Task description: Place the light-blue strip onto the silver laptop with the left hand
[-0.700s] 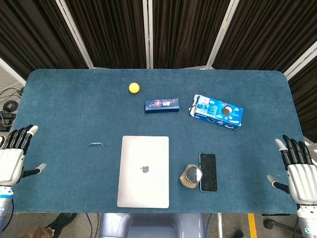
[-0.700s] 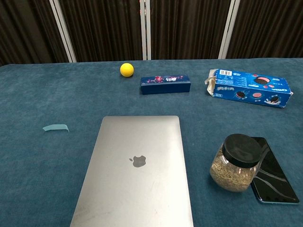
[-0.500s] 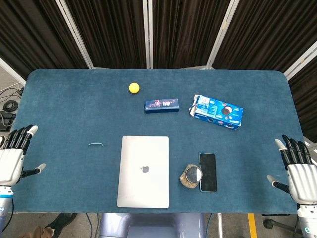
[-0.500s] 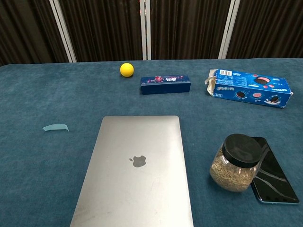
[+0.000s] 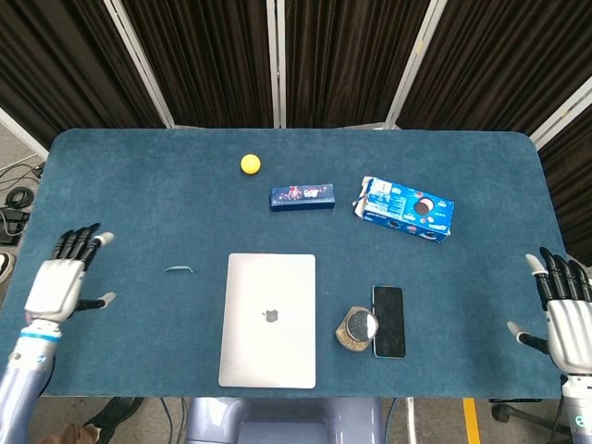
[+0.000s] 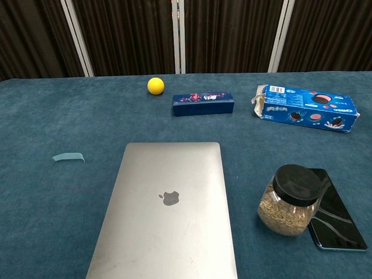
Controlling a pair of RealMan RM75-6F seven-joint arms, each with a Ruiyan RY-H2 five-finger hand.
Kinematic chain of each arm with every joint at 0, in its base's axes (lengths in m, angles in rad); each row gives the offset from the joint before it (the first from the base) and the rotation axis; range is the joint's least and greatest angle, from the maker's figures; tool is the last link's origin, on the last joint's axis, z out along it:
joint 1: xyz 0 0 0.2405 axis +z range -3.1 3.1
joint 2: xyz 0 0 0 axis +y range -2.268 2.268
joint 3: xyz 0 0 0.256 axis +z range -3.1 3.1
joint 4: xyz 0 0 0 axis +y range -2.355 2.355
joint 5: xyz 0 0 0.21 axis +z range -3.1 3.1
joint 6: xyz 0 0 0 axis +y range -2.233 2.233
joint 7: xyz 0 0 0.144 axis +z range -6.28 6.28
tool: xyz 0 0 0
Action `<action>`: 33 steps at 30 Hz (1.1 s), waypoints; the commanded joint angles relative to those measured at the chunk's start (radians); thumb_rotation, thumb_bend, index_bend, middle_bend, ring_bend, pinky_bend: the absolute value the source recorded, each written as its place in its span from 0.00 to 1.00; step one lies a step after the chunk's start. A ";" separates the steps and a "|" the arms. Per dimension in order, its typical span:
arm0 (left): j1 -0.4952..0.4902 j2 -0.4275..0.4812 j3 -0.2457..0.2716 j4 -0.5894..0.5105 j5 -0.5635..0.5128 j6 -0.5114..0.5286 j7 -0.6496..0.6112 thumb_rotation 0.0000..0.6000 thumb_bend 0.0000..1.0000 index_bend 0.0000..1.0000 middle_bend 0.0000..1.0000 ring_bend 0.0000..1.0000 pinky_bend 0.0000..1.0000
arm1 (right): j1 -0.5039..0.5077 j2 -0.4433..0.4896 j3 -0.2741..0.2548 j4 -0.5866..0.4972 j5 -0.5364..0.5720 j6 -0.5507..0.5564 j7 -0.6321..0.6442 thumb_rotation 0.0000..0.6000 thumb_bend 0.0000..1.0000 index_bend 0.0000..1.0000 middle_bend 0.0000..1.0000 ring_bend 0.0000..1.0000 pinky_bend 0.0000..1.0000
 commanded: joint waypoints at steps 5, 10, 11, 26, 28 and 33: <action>-0.137 -0.161 -0.054 0.144 -0.134 -0.171 0.093 1.00 0.18 0.36 0.00 0.00 0.00 | 0.007 -0.008 0.007 0.015 0.030 -0.020 -0.013 1.00 0.00 0.06 0.00 0.00 0.00; -0.172 -0.230 -0.056 0.222 -0.185 -0.224 0.117 1.00 0.23 0.39 0.00 0.00 0.00 | 0.011 -0.014 0.011 0.025 0.052 -0.034 -0.018 1.00 0.00 0.07 0.00 0.00 0.00; -0.180 -0.247 -0.055 0.245 -0.193 -0.235 0.116 1.00 0.23 0.40 0.00 0.00 0.00 | 0.013 -0.015 0.012 0.028 0.053 -0.036 -0.015 1.00 0.00 0.07 0.00 0.00 0.00; -0.239 -0.357 -0.056 0.411 -0.226 -0.311 0.078 1.00 0.32 0.47 0.00 0.00 0.00 | 0.020 -0.029 0.015 0.056 0.065 -0.047 -0.007 1.00 0.00 0.07 0.00 0.00 0.00; -0.243 -0.363 -0.056 0.422 -0.228 -0.316 0.075 1.00 0.32 0.47 0.00 0.00 0.00 | 0.021 -0.030 0.016 0.058 0.067 -0.048 -0.006 1.00 0.00 0.07 0.00 0.00 0.00; -0.254 -0.378 -0.053 0.444 -0.234 -0.326 0.072 1.00 0.35 0.47 0.00 0.00 0.00 | 0.023 -0.030 0.015 0.060 0.068 -0.051 -0.004 1.00 0.00 0.07 0.00 0.00 0.00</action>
